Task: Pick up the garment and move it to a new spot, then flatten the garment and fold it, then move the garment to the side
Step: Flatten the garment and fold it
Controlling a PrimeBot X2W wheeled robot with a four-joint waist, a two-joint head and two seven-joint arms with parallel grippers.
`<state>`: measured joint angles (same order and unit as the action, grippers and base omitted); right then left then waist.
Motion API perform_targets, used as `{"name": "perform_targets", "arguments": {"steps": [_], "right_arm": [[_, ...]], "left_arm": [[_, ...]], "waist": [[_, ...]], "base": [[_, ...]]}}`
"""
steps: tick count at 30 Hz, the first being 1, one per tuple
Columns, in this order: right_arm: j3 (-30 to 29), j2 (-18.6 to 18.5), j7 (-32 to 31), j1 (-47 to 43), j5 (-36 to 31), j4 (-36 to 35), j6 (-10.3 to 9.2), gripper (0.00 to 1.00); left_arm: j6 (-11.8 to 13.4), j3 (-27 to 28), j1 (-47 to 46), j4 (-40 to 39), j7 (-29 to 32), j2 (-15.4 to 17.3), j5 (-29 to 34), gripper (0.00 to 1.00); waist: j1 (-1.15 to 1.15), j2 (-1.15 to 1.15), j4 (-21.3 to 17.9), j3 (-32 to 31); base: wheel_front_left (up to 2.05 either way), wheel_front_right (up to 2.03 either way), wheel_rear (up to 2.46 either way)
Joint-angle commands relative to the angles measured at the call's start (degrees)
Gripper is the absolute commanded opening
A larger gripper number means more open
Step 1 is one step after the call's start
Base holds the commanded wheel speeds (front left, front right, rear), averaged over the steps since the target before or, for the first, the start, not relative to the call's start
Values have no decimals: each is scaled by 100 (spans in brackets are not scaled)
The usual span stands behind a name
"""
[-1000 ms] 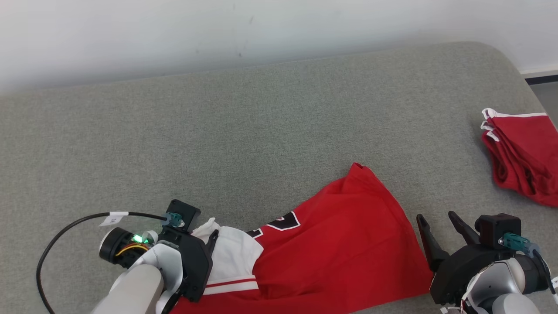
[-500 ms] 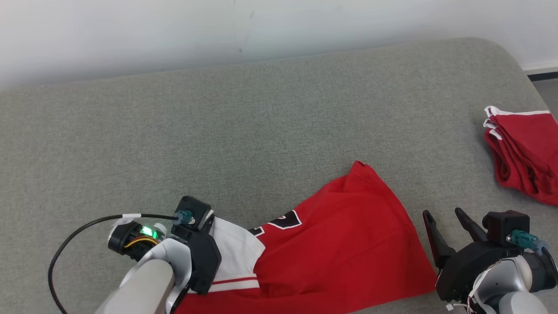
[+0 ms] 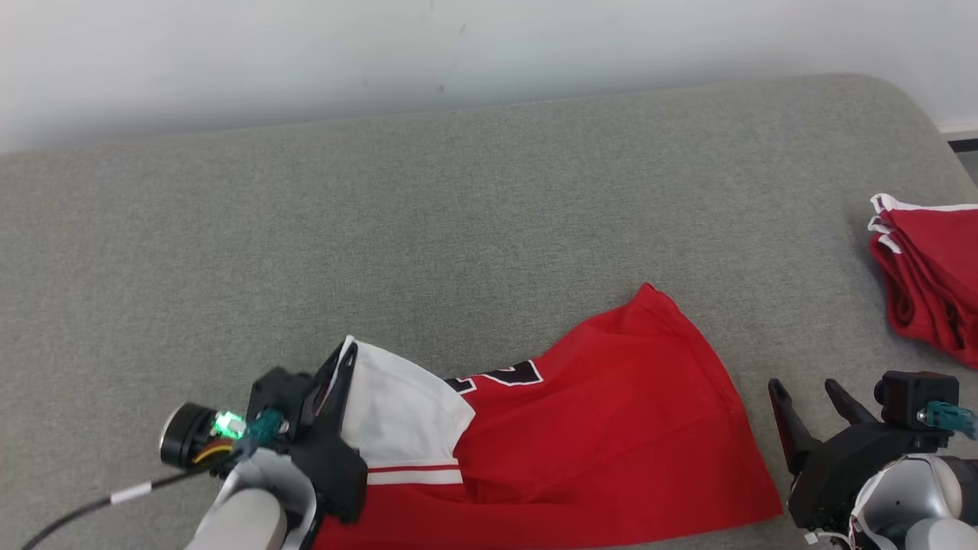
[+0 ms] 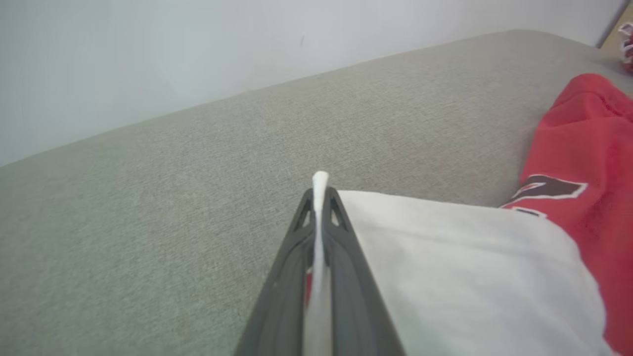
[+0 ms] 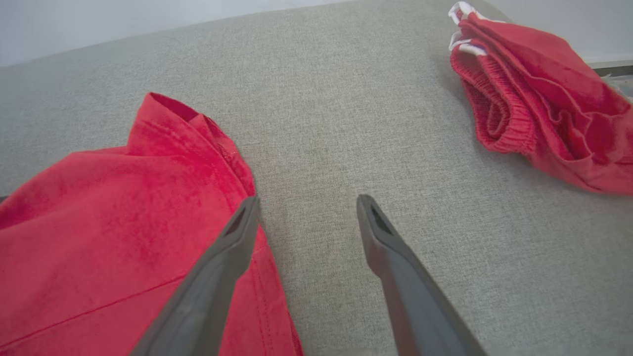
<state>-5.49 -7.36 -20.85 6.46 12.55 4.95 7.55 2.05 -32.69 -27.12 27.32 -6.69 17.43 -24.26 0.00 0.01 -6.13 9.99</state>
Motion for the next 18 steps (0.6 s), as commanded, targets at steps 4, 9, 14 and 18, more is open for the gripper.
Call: {"name": "perform_targets", "arguments": {"steps": [4,9,14,18], "right_arm": [[-239,100,-451,-149,-56,-159,-14,100],[-462,169,-807,-80,-156,-231,-14,100],[-439,145,-1238,27,-324,-89,-14,100],[-402,153,-1322,-59,-284,-49,-14,100]], "left_arm": [[139,1,558,-714,-186,200,21,0],[280,-26,1006,-1379,-310,306,26,0],[413,-14,1251,-1698,-368,348,2,0],[487,87,1457,-1878,-512,400,-88,0]], "waist": [[0,-1,109,97],[0,-1,161,199],[0,-1,214,264],[0,-1,276,262]], "base": [[0,0,0],[0,0,0],[0,0,0],[0,0,0]]}}
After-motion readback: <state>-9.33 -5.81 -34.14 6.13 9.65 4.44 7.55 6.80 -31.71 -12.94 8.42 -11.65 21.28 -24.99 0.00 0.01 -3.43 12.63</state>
